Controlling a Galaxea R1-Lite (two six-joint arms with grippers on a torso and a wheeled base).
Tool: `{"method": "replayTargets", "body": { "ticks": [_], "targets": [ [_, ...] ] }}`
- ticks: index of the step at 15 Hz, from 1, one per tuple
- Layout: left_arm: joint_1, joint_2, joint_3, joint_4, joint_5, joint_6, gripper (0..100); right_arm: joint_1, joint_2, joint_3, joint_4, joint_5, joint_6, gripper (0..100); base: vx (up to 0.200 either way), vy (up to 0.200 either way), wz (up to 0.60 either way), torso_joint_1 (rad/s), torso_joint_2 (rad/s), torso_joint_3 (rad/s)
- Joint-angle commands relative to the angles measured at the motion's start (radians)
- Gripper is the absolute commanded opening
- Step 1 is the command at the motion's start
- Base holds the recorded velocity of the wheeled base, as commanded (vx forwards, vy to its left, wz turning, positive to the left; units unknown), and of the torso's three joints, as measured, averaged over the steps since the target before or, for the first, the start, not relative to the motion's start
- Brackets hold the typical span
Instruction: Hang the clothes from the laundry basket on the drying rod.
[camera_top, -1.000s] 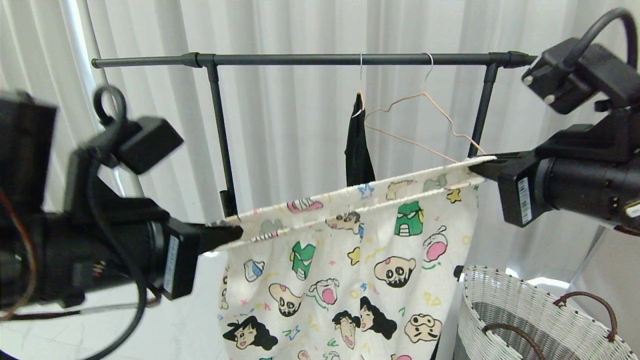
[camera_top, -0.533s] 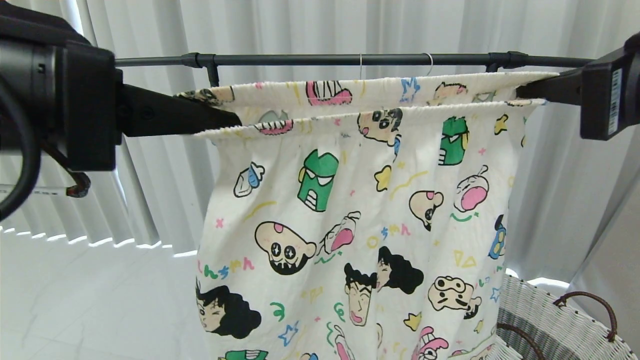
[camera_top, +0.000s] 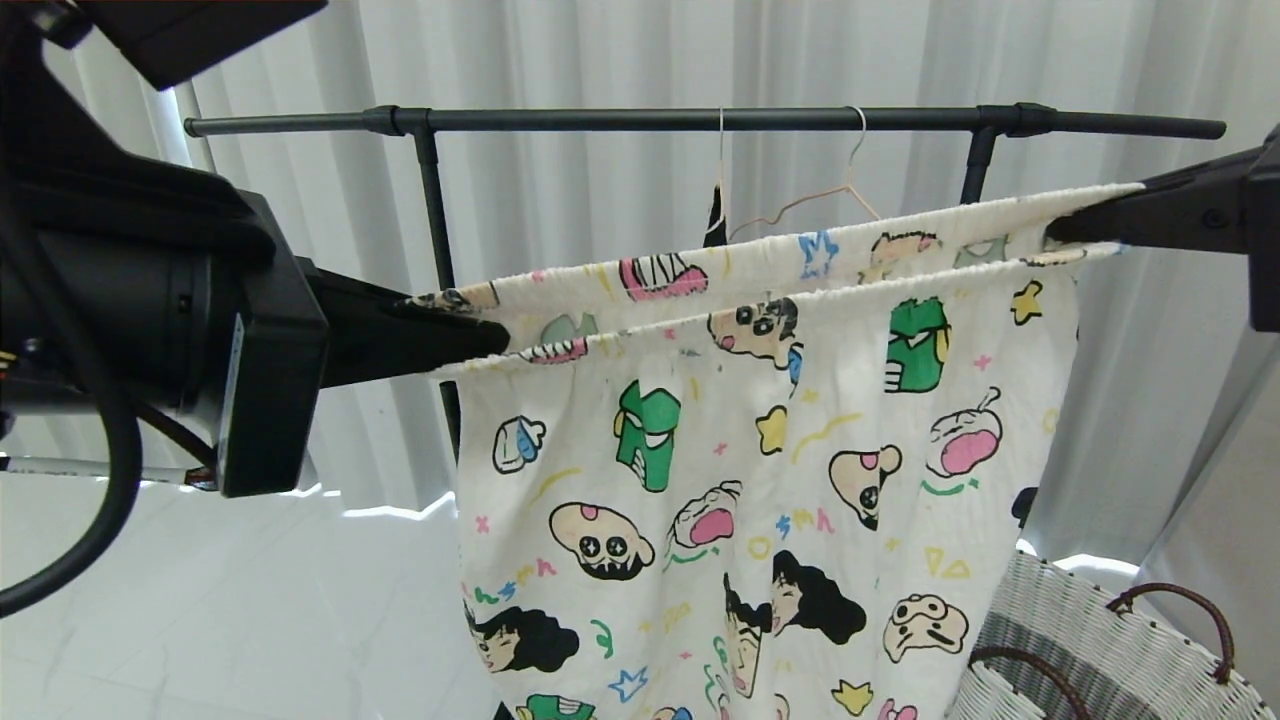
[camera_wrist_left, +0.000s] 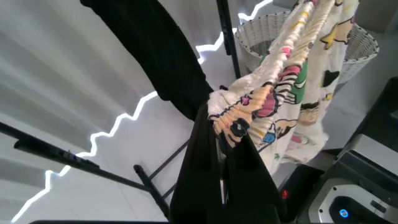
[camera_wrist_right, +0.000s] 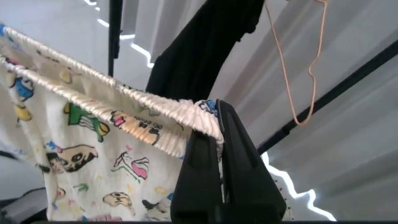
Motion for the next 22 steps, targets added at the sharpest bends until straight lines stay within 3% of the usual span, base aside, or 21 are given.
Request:
{"method": "replayTargets", "body": {
  "ticks": [1, 4, 7, 9, 12, 18, 20, 22],
  "targets": [
    [-0.003, 0.006, -0.002, 0.001, 0.001, 0.001, 0, 0.006, -0.029, 0.001, 0.022, 0.001, 0.000, 0, 0.000, 0.000, 0.00, 0.000, 0.00, 0.000],
    [-0.003, 0.043, -0.023, -0.070, 0.001, 0.005, 0, 0.036, -0.085, -0.005, 0.102, 0.015, 0.001, 0, 0.000, 0.000, 0.00, 0.000, 0.00, 0.000],
    [-0.012, 0.112, -0.037, -0.182, 0.015, 0.008, 0, 0.176, -0.127, -0.003, 0.223, 0.036, 0.014, 0, 0.000, 0.000, 0.00, 0.000, 0.00, 0.000],
    [-0.023, 0.122, -0.039, -0.191, 0.015, 0.008, 0, 0.289, -0.112, 0.012, 0.231, 0.087, 0.038, 0, 0.000, 0.000, 0.00, 0.000, 0.00, 0.000],
    [-0.032, 0.124, -0.039, -0.191, 0.015, 0.007, 0, 0.357, -0.066, 0.018, 0.226, 0.145, 0.044, 0, 0.000, 0.000, 0.00, 0.000, 0.00, 0.000],
    [-0.032, 0.112, -0.031, -0.191, 0.023, 0.008, 0, 0.361, -0.060, 0.020, 0.202, 0.154, 0.046, 0, 0.000, 0.000, 0.00, 0.000, 0.00, 0.000],
    [-0.034, 0.081, -0.014, -0.191, 0.046, 0.008, 0, 0.306, -0.072, 0.031, 0.200, 0.116, 0.044, 0, 0.000, 0.000, 0.00, 0.000, 0.00, 0.000],
    [-0.045, 0.033, 0.018, -0.191, 0.072, 0.007, 0, 0.196, -0.086, 0.052, 0.159, 0.081, 0.026, 0, 0.000, 0.000, 0.00, 0.000, 0.00, 0.000]
  ]
}}
